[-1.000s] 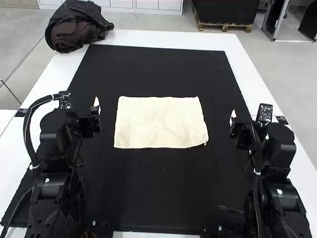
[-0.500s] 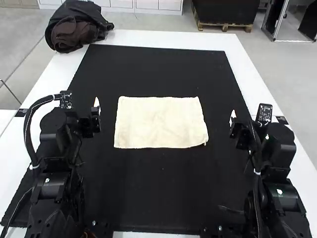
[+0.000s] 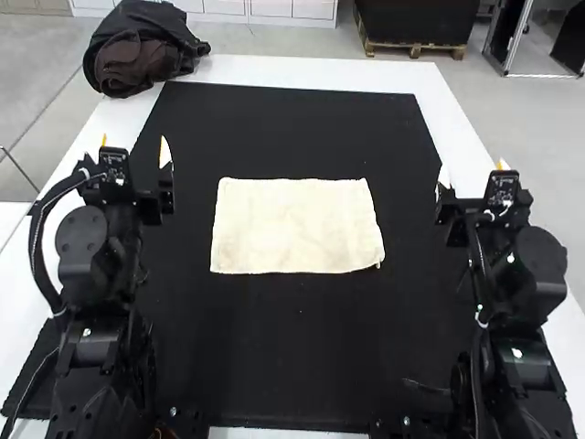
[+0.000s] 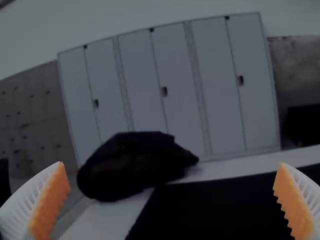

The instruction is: Fold the towel.

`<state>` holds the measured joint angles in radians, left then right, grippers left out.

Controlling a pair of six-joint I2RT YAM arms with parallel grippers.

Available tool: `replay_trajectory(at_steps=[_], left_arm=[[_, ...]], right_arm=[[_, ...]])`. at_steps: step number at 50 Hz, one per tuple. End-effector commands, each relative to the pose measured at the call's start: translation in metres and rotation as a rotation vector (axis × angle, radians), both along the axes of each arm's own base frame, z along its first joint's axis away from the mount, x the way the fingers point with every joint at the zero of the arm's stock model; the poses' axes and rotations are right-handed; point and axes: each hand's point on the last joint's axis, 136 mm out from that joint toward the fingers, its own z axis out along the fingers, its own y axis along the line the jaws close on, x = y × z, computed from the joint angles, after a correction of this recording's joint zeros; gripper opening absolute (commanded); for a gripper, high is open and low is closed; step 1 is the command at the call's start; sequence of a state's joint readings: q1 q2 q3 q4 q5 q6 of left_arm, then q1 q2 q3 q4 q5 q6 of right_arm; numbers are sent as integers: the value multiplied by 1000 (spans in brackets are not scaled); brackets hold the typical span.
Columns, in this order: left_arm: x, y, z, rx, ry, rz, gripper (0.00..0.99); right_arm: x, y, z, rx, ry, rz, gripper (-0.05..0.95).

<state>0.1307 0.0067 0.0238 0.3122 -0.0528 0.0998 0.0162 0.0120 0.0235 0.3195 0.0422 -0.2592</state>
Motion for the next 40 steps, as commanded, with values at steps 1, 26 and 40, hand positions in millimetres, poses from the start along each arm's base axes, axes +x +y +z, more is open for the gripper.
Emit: replay_trajectory(at_steps=[1,26,40], left_arm=[[-16,1,53,29,-92,27,959],[121,19,23,-108,378,16,957],[142,12,-94,-187,657,-24,957]], right_arm=[[-15,6,57,-31,-103,36,905],[125,15,5,229,489,95,900],[160,-4,-70,210,601,-25,905]])
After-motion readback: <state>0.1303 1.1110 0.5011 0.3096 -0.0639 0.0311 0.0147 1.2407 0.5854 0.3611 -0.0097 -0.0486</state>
